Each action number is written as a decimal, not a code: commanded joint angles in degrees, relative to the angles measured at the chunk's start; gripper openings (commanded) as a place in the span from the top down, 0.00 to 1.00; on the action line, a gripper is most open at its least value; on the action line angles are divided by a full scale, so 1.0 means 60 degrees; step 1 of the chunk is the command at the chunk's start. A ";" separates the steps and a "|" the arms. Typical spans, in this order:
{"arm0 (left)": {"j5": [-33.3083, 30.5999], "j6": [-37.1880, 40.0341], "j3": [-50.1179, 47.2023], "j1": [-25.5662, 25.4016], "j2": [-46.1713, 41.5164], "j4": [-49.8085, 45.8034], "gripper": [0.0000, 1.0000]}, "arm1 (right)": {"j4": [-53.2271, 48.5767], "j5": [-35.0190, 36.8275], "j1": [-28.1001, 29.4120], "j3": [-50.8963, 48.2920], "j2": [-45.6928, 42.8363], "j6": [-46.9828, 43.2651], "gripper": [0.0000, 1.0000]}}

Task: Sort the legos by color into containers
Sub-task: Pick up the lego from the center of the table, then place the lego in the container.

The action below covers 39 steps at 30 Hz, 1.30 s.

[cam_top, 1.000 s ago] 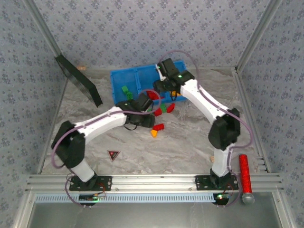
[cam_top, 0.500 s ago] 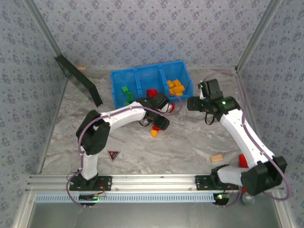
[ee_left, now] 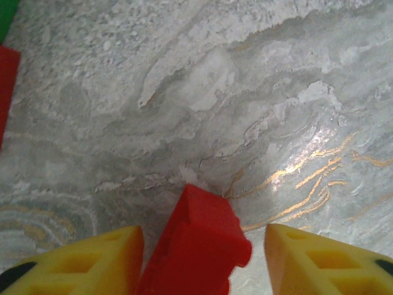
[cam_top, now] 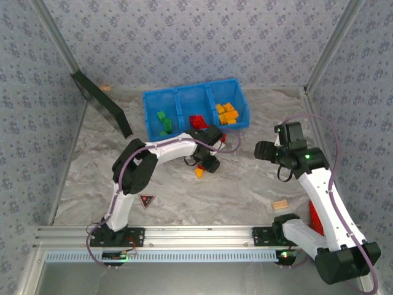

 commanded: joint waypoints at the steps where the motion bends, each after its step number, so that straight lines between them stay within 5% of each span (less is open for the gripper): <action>1: 0.0156 0.0093 0.0310 -0.0070 0.0256 -0.0444 0.53 | -0.0204 -0.0244 -0.0048 -0.0184 -0.0140 0.0305 0.22; 5: -0.0100 -0.0203 0.0398 -0.0036 0.0436 -0.0781 0.72 | -0.0103 -0.0451 0.0008 -0.0193 -0.0200 0.0464 0.22; 14: -0.0109 -0.0977 -0.0008 0.0275 -0.0050 -0.0554 0.82 | 0.0430 -0.0806 0.0943 -0.0083 -0.0847 0.0317 0.22; 28: 0.0954 -0.2766 0.0733 0.2327 -0.2385 0.0290 0.86 | 0.2367 0.0070 0.3887 -0.1794 -0.0222 0.0399 0.17; 39: -0.0548 -0.2325 0.4236 0.2605 0.0004 -0.0015 0.87 | 0.3313 0.0845 0.5329 -0.1207 0.1675 -0.0482 0.12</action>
